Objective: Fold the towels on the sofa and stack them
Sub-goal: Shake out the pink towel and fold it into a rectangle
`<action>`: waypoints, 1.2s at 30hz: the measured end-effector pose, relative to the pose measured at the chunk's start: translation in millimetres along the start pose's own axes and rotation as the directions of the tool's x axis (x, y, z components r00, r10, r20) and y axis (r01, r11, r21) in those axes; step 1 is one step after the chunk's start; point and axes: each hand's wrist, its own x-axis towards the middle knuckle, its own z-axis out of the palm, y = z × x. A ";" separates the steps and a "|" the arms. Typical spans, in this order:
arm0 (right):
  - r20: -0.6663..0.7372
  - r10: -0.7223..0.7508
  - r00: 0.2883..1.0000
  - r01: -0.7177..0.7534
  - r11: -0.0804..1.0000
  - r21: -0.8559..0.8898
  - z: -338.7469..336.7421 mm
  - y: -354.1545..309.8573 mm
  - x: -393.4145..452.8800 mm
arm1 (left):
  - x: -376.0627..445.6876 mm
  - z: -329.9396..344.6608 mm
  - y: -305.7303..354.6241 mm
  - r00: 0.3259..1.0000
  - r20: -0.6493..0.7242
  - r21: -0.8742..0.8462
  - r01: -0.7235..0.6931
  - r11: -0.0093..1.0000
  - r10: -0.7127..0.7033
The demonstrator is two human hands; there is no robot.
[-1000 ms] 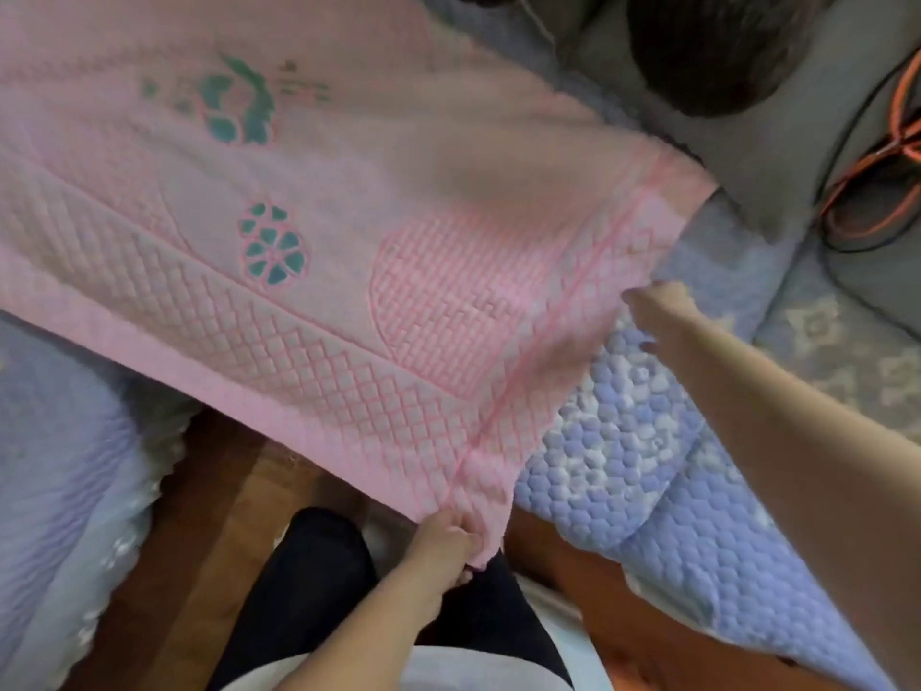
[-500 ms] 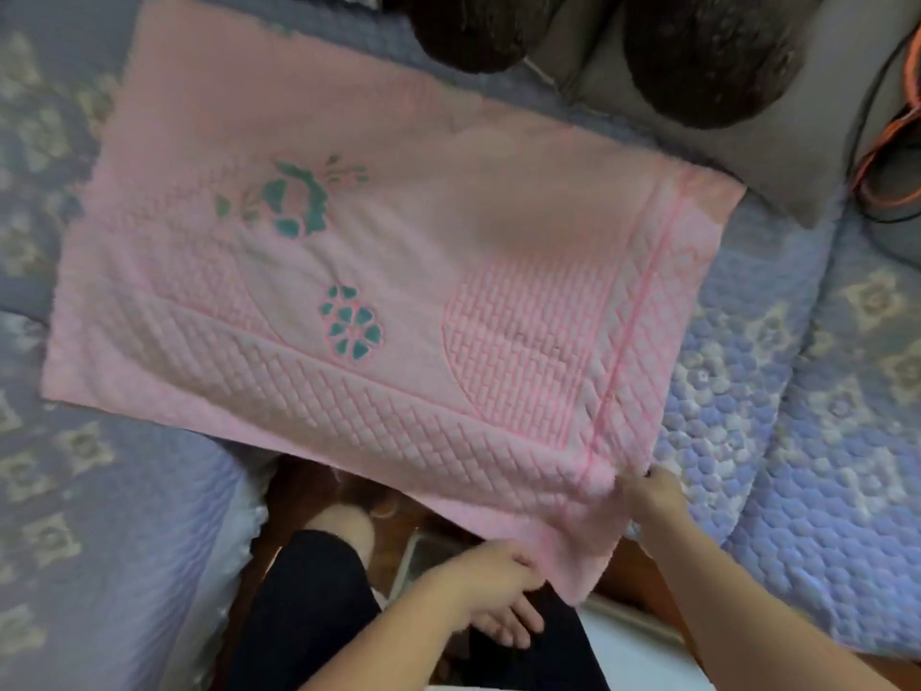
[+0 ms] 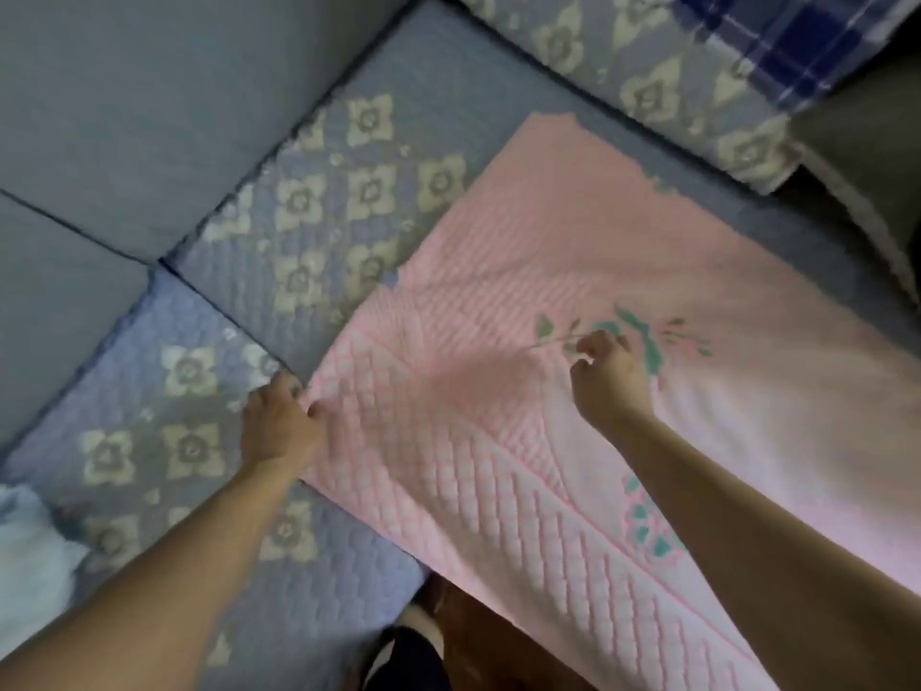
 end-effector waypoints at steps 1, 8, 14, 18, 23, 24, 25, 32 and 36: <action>0.013 -0.055 0.998 0.056 0.998 -0.029 11.6 -35.3 15.0 | 18.6 -2.0 -11.1 0.999 0.046 -0.009 -0.005 1.000 0.005; 0.265 0.015 0.964 -0.054 0.988 0.142 123.3 -199.0 97.7 | 1.7 5.8 -41.7 0.798 -0.074 0.115 -0.589 0.800 0.599; 0.117 0.142 0.983 -0.146 0.989 0.026 148.8 -210.9 107.0 | -54.1 30.1 -55.9 0.801 0.038 -0.104 -0.592 0.799 0.598; 0.041 0.069 0.997 -0.065 0.995 -0.075 148.5 -217.2 108.4 | -10.5 20.7 -93.3 0.989 -0.054 -0.201 -0.143 0.969 0.135; -0.091 -0.537 0.839 0.492 0.819 -0.294 118.8 -226.5 136.0 | 50.0 27.8 -124.9 0.971 -0.108 -0.083 -0.224 0.971 0.215; 0.002 -0.605 0.796 0.556 0.730 -0.398 113.2 -224.5 151.2 | 54.5 32.5 -120.9 0.952 -0.089 -0.077 -0.300 0.951 0.293; 0.113 -0.635 0.764 0.597 0.628 -0.499 107.2 -223.0 165.5 | 57.3 35.2 -115.1 0.931 -0.067 -0.089 -0.364 0.927 0.359; 0.513 -0.510 0.690 0.627 0.069 -0.776 64.2 -232.3 216.7 | 75.4 36.4 -105.2 0.883 0.146 -0.359 -0.374 0.855 0.447; 0.538 -0.391 0.747 0.592 0.023 -0.806 39.1 -244.8 237.4 | 88.4 23.2 -101.3 0.867 0.429 -0.085 -0.242 0.967 0.254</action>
